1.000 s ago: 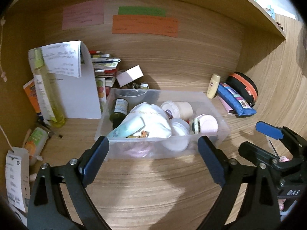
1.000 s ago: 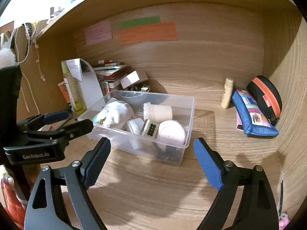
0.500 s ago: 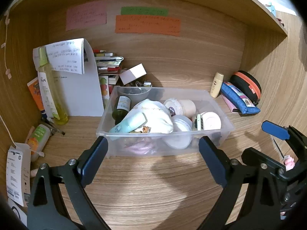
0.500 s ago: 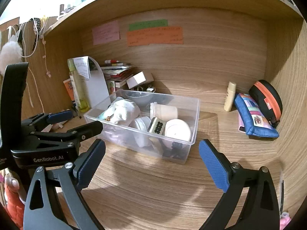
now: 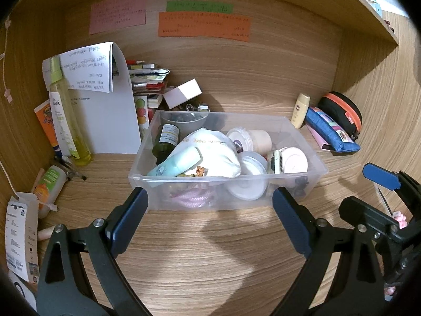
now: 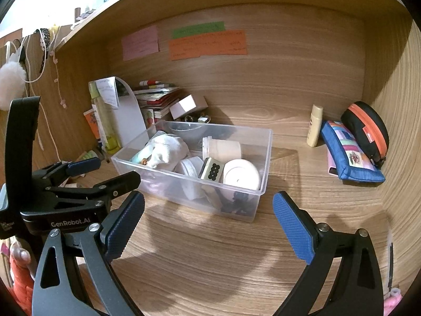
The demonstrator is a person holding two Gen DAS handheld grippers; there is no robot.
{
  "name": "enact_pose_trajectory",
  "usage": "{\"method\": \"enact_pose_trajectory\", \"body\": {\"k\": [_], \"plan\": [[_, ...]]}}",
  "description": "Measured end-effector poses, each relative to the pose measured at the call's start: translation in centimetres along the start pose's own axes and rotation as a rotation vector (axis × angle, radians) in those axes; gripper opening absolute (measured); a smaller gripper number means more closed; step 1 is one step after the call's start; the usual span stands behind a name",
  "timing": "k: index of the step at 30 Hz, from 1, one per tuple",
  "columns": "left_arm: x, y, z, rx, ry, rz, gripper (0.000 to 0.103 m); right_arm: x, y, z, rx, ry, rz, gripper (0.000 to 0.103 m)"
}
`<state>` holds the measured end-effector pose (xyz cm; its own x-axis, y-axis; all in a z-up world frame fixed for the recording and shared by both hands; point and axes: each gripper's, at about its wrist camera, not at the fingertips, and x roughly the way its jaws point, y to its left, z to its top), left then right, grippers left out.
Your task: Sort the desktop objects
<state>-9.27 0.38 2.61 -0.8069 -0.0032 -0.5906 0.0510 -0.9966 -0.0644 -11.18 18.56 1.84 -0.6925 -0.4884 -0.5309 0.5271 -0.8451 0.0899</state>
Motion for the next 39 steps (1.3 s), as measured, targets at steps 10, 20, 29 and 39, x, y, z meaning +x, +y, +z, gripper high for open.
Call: {"method": "enact_pose_trajectory", "body": {"k": [10,20,29,39], "plan": [[0.7,0.0,-0.1,-0.003,0.021,-0.003,0.097,0.1,-0.1,0.0,0.007,0.005,-0.002,0.098],[0.9,0.0,-0.3,-0.004,0.027,-0.018,0.097,0.1,-0.2,-0.1,0.014,0.006,0.001,0.098],[1.1,0.1,-0.4,-0.019,0.042,-0.023,0.097,0.3,0.2,-0.2,0.012,0.013,0.004,0.098],[1.1,0.5,-0.4,-0.046,0.043,-0.047,0.097,0.2,0.4,0.0,0.013,0.01,0.006,0.098]]}}
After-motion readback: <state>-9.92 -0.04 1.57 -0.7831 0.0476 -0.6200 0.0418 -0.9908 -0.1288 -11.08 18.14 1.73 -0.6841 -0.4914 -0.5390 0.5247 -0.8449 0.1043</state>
